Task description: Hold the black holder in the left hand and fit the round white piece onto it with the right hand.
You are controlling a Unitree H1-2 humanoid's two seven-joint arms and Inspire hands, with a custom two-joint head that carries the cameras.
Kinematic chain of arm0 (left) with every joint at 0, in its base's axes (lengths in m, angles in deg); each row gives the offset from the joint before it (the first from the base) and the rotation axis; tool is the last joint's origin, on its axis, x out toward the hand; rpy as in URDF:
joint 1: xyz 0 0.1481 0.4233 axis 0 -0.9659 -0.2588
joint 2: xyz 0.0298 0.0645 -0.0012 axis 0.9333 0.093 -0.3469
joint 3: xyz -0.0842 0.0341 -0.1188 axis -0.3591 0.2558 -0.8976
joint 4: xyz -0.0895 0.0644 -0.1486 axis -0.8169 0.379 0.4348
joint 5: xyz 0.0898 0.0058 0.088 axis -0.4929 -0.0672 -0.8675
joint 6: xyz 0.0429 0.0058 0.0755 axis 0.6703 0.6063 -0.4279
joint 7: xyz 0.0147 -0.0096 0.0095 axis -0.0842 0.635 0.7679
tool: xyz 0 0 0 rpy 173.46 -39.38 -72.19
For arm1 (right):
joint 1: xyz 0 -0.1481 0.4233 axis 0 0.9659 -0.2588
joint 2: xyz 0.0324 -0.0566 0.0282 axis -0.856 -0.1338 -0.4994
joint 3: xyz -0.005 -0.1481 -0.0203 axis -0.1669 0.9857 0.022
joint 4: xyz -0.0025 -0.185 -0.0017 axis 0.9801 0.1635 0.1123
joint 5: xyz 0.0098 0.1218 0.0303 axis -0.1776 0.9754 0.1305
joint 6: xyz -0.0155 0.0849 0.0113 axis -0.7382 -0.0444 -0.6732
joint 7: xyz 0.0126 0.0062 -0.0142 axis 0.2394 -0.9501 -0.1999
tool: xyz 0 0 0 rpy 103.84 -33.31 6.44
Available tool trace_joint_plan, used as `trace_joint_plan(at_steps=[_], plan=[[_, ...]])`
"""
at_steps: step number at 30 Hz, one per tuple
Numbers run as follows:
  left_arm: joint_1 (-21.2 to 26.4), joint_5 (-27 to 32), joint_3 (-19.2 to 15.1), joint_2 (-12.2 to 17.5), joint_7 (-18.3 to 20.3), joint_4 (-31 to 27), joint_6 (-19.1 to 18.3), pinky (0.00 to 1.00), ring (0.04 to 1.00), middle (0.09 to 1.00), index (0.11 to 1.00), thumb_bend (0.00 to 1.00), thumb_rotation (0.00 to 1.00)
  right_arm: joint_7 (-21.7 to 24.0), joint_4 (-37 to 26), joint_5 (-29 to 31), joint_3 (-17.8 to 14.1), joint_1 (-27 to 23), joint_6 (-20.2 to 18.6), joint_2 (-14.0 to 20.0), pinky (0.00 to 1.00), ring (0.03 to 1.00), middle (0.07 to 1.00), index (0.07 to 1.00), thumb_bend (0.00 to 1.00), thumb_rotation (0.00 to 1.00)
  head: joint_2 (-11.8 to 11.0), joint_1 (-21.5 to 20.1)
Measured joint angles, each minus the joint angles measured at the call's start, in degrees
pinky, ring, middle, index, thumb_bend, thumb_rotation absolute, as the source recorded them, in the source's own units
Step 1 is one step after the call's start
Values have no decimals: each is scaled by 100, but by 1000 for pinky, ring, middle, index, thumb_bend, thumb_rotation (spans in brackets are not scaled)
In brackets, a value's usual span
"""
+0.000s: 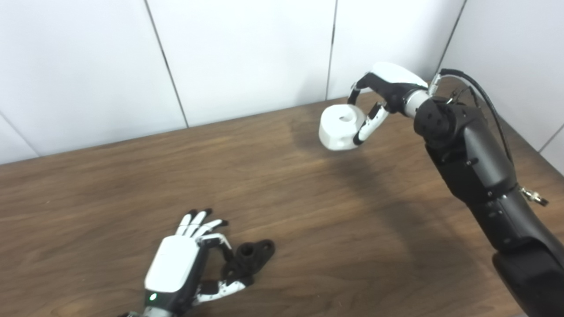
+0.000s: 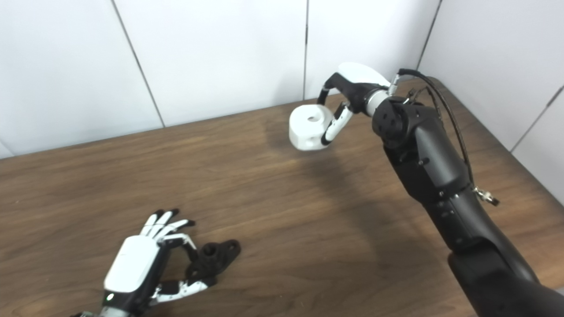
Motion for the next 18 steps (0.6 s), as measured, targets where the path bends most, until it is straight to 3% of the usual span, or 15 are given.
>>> trace_joint_plan(at_steps=[7, 18], plan=[[-121, -140, 48, -61, 277, -306, -300, 992, 898, 795, 486, 521, 48, 500, -764, -48, 183, 22, 0, -32, 1000, 943, 858, 482, 525, 138, 202, 449], [-207, -268, 91, -182, 274, -382, -455, 1000, 902, 799, 486, 522, 49, 1734, -2192, -333, -180, 119, 0, -974, 1000, 965, 864, 482, 525, 133, 483, 651]])
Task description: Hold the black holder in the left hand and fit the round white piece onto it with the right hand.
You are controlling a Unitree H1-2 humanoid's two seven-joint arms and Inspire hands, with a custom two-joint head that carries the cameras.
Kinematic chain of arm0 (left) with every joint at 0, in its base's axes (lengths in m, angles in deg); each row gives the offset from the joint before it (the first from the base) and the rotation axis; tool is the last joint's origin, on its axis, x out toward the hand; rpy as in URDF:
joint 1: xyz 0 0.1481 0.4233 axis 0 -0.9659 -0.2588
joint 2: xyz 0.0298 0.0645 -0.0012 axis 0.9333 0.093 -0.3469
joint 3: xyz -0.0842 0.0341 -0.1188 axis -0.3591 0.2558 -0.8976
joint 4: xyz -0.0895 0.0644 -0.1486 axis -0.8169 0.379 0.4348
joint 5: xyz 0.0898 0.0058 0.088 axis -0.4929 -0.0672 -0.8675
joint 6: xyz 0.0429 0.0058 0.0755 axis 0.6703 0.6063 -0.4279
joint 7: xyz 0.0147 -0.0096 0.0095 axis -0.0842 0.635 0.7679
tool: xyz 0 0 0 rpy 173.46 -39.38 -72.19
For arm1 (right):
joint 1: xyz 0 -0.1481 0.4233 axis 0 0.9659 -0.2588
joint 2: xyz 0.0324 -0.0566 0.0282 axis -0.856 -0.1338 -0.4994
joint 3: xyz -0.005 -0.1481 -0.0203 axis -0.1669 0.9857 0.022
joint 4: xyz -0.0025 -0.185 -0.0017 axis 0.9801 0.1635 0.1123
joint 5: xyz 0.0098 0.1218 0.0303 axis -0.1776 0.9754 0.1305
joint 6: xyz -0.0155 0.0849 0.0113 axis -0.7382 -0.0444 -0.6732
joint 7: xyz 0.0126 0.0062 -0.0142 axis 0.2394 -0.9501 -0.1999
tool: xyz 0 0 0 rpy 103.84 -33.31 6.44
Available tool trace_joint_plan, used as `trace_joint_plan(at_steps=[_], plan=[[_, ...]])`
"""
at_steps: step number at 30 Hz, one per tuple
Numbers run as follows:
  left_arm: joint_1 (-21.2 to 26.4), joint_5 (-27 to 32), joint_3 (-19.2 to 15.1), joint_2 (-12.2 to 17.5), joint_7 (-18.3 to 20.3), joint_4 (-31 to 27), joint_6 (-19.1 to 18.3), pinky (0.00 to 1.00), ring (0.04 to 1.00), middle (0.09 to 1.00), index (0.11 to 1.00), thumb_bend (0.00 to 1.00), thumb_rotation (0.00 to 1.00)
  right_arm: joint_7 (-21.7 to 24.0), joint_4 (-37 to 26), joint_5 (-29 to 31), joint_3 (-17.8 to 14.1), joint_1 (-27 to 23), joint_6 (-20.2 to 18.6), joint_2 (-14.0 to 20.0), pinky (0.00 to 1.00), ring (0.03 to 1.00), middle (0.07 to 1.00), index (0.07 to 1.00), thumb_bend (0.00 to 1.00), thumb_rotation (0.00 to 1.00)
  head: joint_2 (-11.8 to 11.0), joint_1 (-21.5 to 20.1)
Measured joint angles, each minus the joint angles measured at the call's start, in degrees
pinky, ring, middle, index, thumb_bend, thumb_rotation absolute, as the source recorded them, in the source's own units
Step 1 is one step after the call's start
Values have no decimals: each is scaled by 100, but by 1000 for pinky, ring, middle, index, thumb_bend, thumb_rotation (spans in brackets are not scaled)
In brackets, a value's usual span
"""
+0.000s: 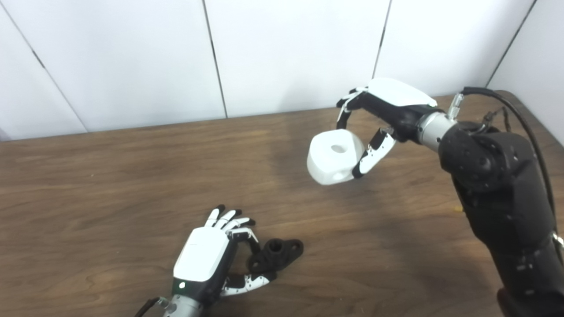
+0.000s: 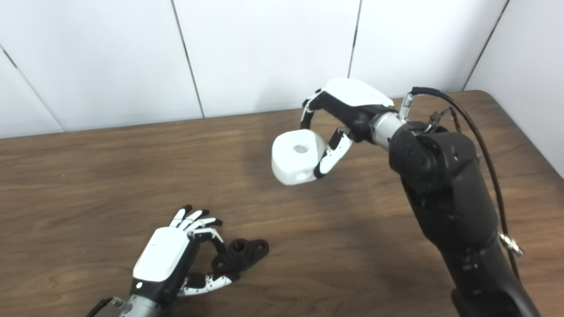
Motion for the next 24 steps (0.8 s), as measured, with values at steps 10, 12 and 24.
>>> trace_joint_plan(at_steps=[10, 12, 24], plan=[[-43, -81, 47, -54, 118, -137, -170, 1000, 903, 797, 486, 522, 50, 552, -556, -146, 191, 93, 0, -427, 1000, 952, 857, 481, 525, 134, 211, 106], [-42, -111, 50, -62, 132, -147, -173, 1000, 906, 798, 486, 522, 50, 552, -590, -128, 282, 117, 1, -510, 1000, 956, 856, 481, 525, 136, 229, 123], [-42, -237, 53, -138, 227, -191, -191, 999, 907, 798, 486, 522, 51, 559, -741, -141, 737, 340, 6, -686, 1000, 946, 845, 481, 525, 137, 317, 202]])
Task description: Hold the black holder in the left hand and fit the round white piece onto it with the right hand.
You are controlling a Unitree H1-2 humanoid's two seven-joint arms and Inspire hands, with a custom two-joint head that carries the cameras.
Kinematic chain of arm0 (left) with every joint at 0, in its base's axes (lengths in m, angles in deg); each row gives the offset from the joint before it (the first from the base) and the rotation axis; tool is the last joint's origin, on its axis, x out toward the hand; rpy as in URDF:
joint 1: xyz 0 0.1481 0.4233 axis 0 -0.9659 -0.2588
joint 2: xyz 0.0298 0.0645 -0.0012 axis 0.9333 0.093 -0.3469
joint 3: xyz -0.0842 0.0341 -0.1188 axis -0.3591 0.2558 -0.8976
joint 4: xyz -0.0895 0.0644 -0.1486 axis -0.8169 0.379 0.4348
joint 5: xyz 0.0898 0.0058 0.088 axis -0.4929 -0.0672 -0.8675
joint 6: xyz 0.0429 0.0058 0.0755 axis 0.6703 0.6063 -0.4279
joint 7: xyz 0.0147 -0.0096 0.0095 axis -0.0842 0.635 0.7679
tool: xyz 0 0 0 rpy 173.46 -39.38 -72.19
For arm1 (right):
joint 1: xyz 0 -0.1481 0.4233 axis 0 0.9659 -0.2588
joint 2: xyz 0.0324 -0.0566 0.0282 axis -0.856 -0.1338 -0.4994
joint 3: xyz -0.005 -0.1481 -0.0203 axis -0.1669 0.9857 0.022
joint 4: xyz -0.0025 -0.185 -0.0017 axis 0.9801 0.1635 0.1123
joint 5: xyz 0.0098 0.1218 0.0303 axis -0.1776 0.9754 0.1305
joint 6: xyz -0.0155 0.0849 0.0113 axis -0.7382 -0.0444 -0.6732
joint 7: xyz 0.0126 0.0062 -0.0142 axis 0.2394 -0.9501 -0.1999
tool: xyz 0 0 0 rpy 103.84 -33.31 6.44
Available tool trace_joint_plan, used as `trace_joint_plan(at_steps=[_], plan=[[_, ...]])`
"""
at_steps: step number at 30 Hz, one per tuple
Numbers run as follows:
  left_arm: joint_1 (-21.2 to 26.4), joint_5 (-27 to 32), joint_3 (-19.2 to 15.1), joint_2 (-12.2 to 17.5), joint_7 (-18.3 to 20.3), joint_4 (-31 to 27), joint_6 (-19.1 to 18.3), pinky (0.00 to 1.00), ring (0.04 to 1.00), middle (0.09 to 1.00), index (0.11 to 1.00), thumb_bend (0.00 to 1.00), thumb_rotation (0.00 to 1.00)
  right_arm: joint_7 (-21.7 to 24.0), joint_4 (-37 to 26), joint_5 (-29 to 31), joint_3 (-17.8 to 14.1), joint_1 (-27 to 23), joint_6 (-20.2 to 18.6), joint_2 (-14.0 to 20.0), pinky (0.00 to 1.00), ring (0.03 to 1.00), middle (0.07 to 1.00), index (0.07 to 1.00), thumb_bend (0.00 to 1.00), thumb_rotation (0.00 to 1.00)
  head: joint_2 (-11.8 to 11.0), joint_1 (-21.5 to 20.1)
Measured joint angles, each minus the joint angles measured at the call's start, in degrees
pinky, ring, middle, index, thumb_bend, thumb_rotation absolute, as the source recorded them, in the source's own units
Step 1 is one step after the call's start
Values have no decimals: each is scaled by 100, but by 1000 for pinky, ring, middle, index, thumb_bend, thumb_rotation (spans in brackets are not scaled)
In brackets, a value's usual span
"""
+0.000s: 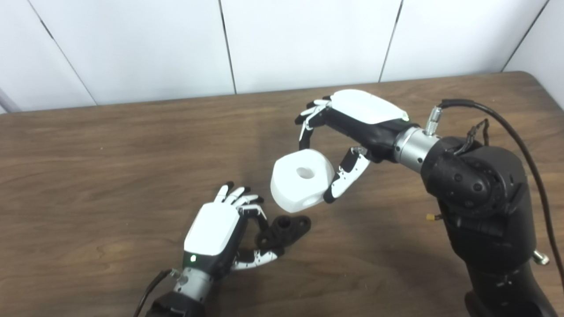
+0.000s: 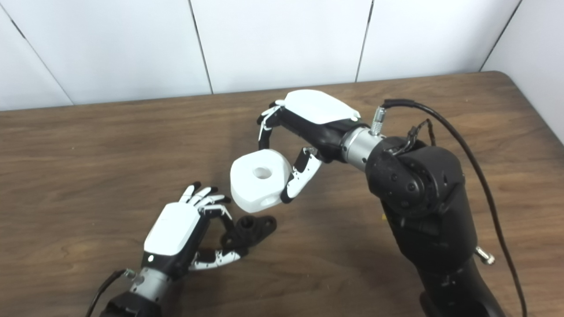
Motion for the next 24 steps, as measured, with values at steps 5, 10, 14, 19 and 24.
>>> trace_joint_plan(at_steps=[5, 10, 14, 19, 24], plan=[[0, -30, 8, -55, 26, 0, -21, 1000, 905, 797, 486, 522, 50, -5, 10, 9, 116, 57, 3, -42, 1000, 949, 848, 481, 525, 138, 26, 44], [0, -43, 14, -71, 29, 1, -21, 1000, 906, 800, 486, 522, 50, -6, 32, 30, 194, 66, 5, -51, 1000, 950, 848, 480, 525, 138, 44, 53], [2, -75, 26, -83, 30, 1, -22, 999, 904, 800, 486, 522, 51, -5, 63, 74, 196, 65, 3, -52, 1000, 955, 855, 481, 525, 137, 44, 62], [2, -81, 27, -94, 27, 5, -22, 994, 904, 801, 486, 522, 50, -4, 107, 118, 196, 75, 3, -55, 1000, 961, 859, 481, 525, 136, 53, 53], [2, -83, 27, -106, 29, 5, -22, 997, 904, 802, 486, 522, 50, -5, 125, 128, 207, 112, 3, -55, 1000, 958, 855, 481, 525, 136, 62, 53]])
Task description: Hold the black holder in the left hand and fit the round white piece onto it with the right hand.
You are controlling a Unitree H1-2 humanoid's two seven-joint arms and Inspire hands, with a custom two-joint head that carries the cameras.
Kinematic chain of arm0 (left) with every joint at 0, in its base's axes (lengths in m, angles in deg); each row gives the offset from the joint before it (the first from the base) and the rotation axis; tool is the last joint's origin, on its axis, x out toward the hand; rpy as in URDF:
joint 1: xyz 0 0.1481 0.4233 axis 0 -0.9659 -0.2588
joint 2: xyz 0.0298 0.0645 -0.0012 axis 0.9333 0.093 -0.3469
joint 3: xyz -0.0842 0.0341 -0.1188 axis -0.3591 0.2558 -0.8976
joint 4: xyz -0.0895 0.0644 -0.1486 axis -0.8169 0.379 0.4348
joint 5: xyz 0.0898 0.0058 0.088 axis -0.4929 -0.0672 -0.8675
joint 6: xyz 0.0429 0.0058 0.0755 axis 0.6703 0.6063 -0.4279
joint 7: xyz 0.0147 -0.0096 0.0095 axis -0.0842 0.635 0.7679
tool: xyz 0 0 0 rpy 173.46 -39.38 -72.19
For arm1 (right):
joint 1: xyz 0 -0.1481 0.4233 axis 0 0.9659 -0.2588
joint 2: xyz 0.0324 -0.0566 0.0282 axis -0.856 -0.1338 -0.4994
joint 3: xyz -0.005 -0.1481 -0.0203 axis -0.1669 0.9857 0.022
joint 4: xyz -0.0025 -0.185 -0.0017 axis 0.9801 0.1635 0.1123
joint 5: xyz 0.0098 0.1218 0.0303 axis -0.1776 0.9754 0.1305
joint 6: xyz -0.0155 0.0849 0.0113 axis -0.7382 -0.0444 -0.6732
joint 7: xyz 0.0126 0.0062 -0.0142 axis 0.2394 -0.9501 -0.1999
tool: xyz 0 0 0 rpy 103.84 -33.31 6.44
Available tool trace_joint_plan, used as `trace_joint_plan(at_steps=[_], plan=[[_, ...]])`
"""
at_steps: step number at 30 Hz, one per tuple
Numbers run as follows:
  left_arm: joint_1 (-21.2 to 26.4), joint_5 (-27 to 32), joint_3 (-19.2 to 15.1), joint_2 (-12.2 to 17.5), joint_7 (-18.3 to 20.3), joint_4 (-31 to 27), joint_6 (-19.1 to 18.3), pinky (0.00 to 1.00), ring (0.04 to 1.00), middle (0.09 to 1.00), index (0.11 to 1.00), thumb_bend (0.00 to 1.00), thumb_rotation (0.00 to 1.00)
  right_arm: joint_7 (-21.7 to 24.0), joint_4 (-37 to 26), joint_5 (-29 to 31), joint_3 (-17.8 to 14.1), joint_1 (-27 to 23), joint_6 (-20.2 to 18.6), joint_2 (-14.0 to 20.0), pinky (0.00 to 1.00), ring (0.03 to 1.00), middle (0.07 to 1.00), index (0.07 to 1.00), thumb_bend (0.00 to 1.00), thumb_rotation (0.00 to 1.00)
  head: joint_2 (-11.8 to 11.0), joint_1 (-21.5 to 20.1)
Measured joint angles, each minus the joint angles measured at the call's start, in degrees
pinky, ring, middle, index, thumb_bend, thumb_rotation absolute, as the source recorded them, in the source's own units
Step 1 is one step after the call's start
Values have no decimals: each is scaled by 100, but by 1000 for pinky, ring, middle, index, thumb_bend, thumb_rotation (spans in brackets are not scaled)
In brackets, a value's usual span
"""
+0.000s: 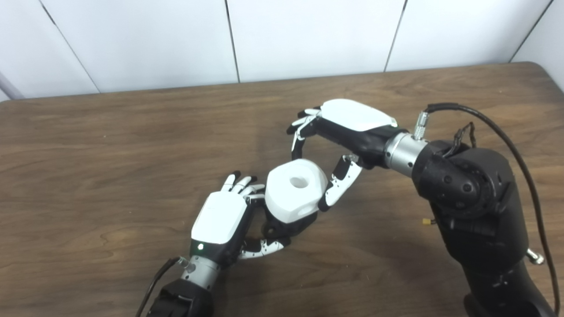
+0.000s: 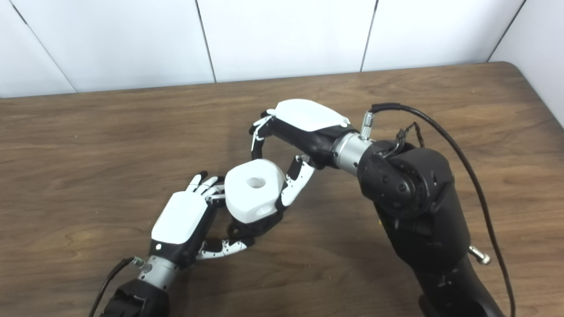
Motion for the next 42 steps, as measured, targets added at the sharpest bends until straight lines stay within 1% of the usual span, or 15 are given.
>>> trace_joint_plan(at_steps=[10, 19, 26, 42], plan=[[1, -5, -4, -32, 28, 2, -12, 996, 903, 799, 486, 522, 50, -1, 36, 20, 6, 101, 0, -6, 1000, 961, 845, 482, 525, 134, 0, 0], [3, -8, -5, -40, 41, 2, -12, 993, 905, 800, 486, 522, 50, 0, 39, -5, 91, 167, 0, -16, 1000, 973, 861, 482, 525, 135, 9, 9], [6, -17, -3, -50, 56, 2, -12, 1000, 908, 801, 486, 522, 51, -1, 51, -112, 149, 177, 1, -103, 1000, 973, 863, 482, 525, 134, -18, 17], [6, -32, 4, -63, 37, 18, -9, 997, 901, 799, 486, 522, 50, -93, 133, -101, 180, 191, 19, -97, 1000, 972, 851, 481, 525, 134, -26, 9]])
